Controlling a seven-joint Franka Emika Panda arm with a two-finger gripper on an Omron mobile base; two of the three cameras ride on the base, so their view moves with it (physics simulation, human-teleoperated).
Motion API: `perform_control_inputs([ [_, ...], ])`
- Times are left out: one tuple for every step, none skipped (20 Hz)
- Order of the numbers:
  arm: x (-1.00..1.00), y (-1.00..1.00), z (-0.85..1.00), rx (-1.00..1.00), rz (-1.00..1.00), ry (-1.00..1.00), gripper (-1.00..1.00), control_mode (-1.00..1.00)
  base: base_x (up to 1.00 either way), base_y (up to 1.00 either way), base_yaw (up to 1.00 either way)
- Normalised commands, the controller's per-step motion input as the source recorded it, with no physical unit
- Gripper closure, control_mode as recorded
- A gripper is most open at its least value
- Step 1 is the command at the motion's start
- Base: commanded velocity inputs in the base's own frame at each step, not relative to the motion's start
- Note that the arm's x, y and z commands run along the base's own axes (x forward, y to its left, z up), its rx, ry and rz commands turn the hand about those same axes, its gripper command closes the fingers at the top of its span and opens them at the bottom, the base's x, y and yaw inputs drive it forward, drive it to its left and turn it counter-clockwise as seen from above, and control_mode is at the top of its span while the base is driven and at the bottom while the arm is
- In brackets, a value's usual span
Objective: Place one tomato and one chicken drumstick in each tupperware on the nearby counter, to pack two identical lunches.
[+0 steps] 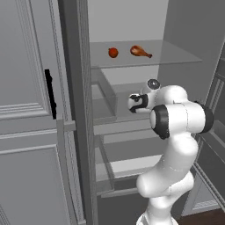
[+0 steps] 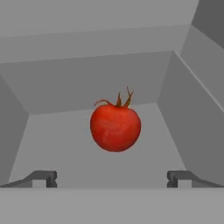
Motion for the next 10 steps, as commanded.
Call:
perform_control_inputs([
  [0.51,0.00,-0.24,0.00,0.00,0.00,-1.00,-1.00,0.00,0.00,0.00],
  [0.51,0.00,-0.24,0.00,0.00,0.00,-1.00,-1.00,0.00,0.00,0.00],
  [0.49,0.00,-0.25,0.00,0.00,0.00,-1.00,-1.00,0.00,0.00,0.00],
  [0.46,0.00,-0.26,0.00,0.00,0.00,-1.00,-1.00,0.00,0.00,0.00],
  [0.42,0.00,-0.27,0.00,0.00,0.00,-1.00,-1.00,0.00,0.00,0.00],
  [0.39,-0.01,-0.27,0.00,0.00,0.00,-1.00,-1.00,0.00,0.00,0.00],
  [0.36,-0.06,-0.26,0.00,0.00,0.00,-1.00,-1.00,0.00,0.00,0.00],
  [0.36,-0.05,-0.27,0.00,0.00,0.00,-1.00,-1.00,0.00,0.00,0.00],
  [0.33,-0.11,-0.26,0.00,0.00,0.00,-1.00,-1.00,0.00,0.00,0.00],
  [0.31,-0.14,-0.25,0.00,0.00,0.00,-1.00,-1.00,0.00,0.00,0.00],
])
